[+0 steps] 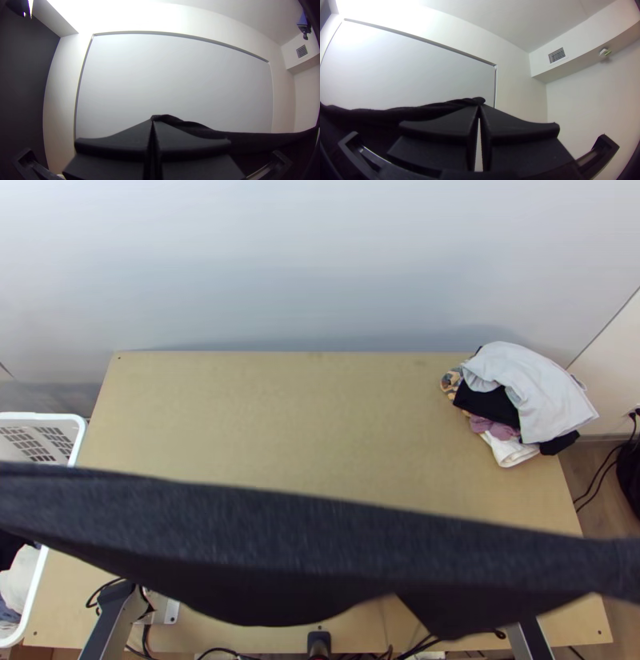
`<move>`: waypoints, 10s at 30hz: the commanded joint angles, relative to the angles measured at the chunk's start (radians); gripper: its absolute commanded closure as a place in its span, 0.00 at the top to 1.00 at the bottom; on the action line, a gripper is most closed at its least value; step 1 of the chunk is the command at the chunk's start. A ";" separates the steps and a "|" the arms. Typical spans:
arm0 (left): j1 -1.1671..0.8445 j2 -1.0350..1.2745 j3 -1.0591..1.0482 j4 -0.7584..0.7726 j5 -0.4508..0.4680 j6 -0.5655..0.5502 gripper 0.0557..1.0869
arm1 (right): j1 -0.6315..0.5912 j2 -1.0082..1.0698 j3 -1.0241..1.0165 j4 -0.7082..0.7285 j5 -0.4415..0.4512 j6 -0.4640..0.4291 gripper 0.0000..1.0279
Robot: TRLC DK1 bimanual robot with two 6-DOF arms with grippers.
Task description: Fold the t-shirt
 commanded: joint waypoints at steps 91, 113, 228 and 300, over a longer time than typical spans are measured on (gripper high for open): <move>-0.166 0.849 -1.130 1.063 -0.134 -0.062 0.04 | 0.391 0.883 -0.743 0.080 -0.390 0.568 0.03; -0.094 0.676 -1.429 1.070 -0.062 0.021 0.04 | 0.403 0.630 -1.058 0.079 -0.434 0.507 0.03; -0.032 0.381 -1.339 0.284 0.058 0.222 0.04 | 0.619 0.691 -0.963 -0.165 -0.457 0.415 0.03; -0.219 1.073 -1.046 0.648 -0.097 0.055 0.77 | 0.657 1.263 -0.216 -0.176 -0.615 0.563 0.96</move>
